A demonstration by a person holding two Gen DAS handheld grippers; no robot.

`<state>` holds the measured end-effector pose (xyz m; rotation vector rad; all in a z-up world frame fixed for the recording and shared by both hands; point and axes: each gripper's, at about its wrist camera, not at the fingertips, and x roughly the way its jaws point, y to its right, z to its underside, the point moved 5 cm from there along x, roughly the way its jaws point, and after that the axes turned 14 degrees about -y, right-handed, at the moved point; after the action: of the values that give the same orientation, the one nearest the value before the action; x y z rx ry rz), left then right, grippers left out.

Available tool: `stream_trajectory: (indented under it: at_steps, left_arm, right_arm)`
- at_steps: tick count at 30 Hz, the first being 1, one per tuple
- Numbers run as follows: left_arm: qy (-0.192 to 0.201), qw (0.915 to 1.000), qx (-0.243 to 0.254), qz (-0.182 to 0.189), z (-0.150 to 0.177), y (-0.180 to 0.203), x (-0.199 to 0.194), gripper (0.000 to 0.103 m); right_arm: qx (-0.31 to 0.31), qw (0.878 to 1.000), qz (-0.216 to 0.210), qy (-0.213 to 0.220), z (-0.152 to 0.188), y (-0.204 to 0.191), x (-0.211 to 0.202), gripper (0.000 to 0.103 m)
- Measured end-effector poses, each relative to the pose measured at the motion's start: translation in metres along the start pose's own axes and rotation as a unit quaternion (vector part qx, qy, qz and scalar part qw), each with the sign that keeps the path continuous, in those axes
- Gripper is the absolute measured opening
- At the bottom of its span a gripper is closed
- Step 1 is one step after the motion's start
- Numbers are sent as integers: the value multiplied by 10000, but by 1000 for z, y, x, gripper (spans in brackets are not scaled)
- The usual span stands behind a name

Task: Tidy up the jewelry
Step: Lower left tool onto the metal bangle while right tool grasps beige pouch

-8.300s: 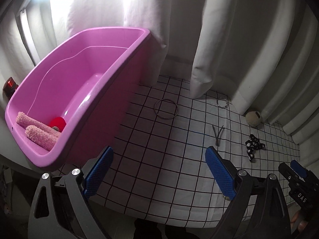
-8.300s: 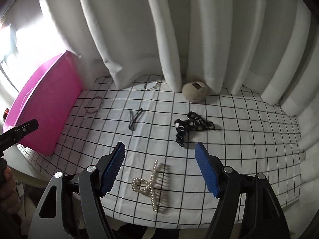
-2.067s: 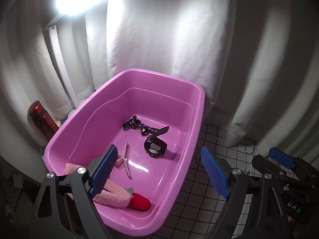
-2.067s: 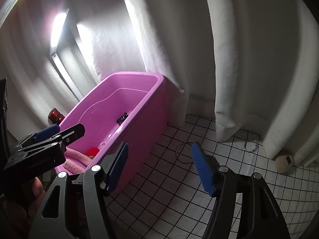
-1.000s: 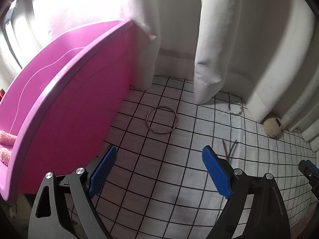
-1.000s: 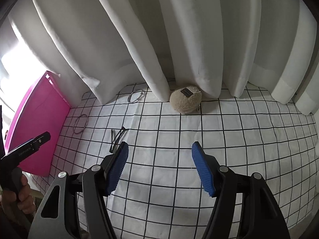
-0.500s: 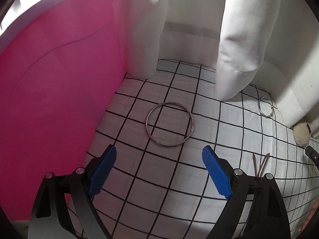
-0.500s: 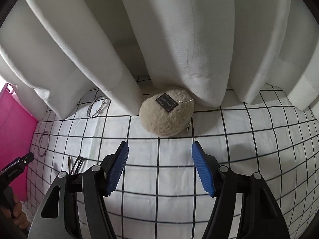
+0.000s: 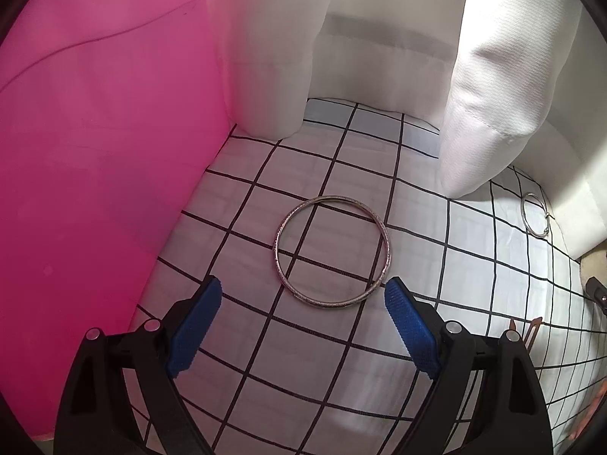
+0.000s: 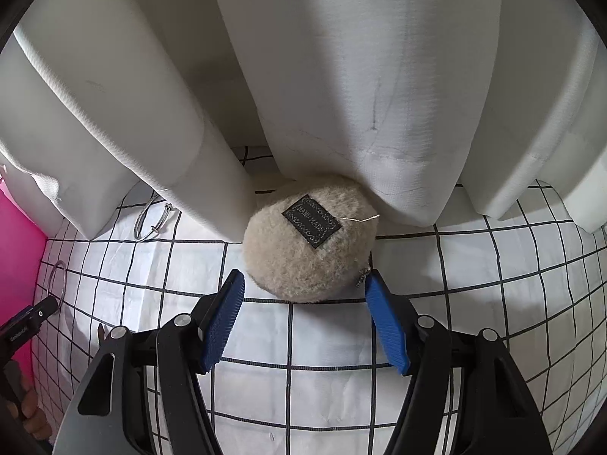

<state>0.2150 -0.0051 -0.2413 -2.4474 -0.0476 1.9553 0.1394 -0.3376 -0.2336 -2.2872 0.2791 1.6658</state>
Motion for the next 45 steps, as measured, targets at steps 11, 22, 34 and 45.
stream_trajectory:
  at_steps: [11,22,34,45]
  left_arm:
    - [49,9999,145,-10,-21,13,16,88]
    - [274,9995,-3,145,-50,7,28,97]
    - [494,9985,126,213,-28,15,13,77]
    - [326,9989,154,289,-10,23,2,71]
  right_arm:
    - [4,9999,126,-22,-21,-10,17,63]
    - [-97,9994,319,97,-41,-15,29,67]
    - [-153,9988,383,269,-41,-23,33,62]
    - [-215,9989,209,363,-21,-25,22,57]
